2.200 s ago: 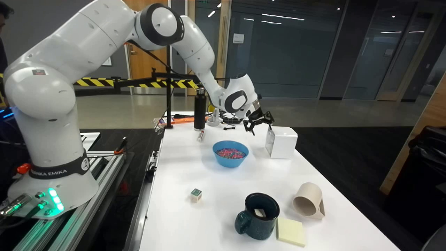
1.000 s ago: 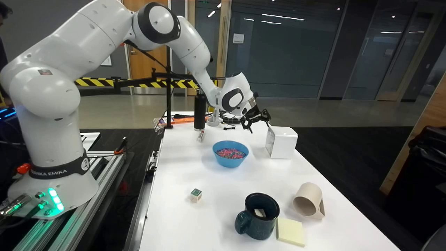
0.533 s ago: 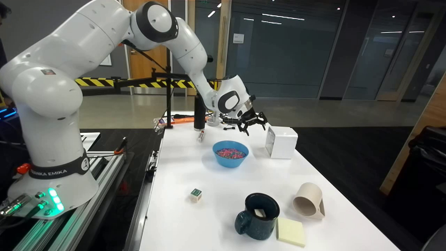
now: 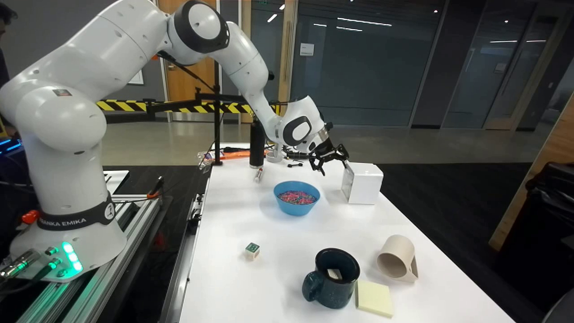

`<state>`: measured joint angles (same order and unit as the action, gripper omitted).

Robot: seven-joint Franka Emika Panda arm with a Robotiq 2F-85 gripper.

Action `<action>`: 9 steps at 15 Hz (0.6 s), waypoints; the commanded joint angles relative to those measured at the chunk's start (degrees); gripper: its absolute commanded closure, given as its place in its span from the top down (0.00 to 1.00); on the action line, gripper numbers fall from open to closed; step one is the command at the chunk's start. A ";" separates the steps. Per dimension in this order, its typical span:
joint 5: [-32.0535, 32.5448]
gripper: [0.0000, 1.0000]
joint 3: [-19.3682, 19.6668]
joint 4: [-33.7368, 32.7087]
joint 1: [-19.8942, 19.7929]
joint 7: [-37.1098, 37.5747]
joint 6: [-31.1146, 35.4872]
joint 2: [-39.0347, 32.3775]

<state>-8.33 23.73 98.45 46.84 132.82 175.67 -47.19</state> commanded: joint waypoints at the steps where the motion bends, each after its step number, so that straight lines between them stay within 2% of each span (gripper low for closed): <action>1: -0.13 1.00 0.07 0.61 0.38 0.18 0.92 0.73; 9: -0.07 1.00 -2.43 -1.55 -1.88 -1.11 1.37 -0.32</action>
<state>-8.33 22.99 98.02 46.57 132.75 175.67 -47.20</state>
